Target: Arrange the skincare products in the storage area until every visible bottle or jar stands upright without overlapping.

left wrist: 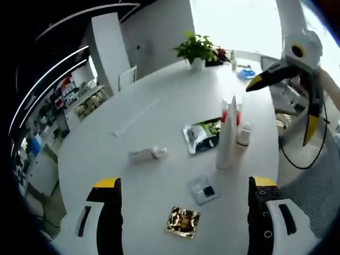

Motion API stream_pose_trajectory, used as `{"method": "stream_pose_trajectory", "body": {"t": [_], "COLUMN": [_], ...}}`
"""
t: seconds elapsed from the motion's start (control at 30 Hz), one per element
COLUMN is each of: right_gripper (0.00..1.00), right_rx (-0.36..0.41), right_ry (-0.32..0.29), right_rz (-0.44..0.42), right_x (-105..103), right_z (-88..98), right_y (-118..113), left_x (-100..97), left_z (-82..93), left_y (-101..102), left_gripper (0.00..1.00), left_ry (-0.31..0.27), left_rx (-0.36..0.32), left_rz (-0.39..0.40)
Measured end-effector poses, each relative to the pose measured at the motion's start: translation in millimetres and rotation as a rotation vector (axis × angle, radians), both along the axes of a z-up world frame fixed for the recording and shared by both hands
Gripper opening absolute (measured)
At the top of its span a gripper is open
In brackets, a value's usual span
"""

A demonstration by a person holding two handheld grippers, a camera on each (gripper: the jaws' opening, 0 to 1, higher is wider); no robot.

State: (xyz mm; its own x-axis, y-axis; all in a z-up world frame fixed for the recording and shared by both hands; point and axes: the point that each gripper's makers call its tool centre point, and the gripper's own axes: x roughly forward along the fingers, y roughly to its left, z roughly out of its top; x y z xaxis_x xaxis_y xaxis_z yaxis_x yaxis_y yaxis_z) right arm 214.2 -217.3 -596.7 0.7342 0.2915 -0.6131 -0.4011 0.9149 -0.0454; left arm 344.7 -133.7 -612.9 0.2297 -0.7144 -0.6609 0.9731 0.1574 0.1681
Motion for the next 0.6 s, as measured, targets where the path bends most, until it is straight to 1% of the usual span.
{"method": "stream_pose_trajectory", "body": {"t": [0.1,0.13,0.2,0.23,0.27,0.3,0.33,0.37,0.4,0.43,0.47,0.53,0.6], "right_gripper": [0.97,0.97,0.97,0.97,0.96,0.96,0.96,0.95,0.95,0.94,0.94,0.93,0.92], "right_rx": [0.003,-0.005,-0.006,-0.005,-0.003,0.008,0.018,0.028,0.032,0.033,0.031,0.026,0.032], "right_ry": [0.013,0.022,0.031,0.033,0.038,0.045,0.046,0.043,0.042,0.041,0.04,0.044,0.043], "right_rz": [0.001,0.006,0.011,0.013,0.015,0.013,0.011,0.008,0.005,-0.001,-0.007,-0.015,-0.018], "right_x": [-1,-2,-3,-3,-3,-4,-4,-3,-3,-2,-2,-1,-1], "right_z": [-3.9,-6.6,-8.7,-9.2,-9.7,-10.3,-9.9,-8.5,-7.8,-7.1,-6.7,-6.8,-6.5], "right_y": [1,1,2,2,2,2,2,1,0,-2,-3,-6,-6], "left_x": [7.1,10.4,23.7,30.9,35.3,37.2,37.1,40.9,49.8,52.7,57.1,63.7,66.6], "left_z": [-9.9,-12.4,-18.7,-20.9,-23.5,-26.0,-27.6,-28.5,-31.6,-33.1,-34.0,-38.0,-43.3], "left_y": [-5,-7,-12,-14,-17,-23,-27,-30,-34,-36,-41,-46,-51], "left_gripper": [0.94,0.93,0.92,0.89,0.86,0.85,0.83,0.81,0.79,0.77,0.75,0.72,0.67], "left_ry": [-0.031,-0.037,-0.077,-0.1,-0.128,-0.13,-0.114,-0.1,-0.091,-0.095,-0.121,-0.142,-0.132], "left_rx": [0.049,0.054,0.085,0.101,0.119,0.117,0.106,0.101,0.111,0.116,0.124,0.145,0.17], "left_rz": [-0.049,-0.052,-0.086,-0.102,-0.139,-0.173,-0.189,-0.177,-0.179,-0.189,-0.214,-0.234,-0.254]}}
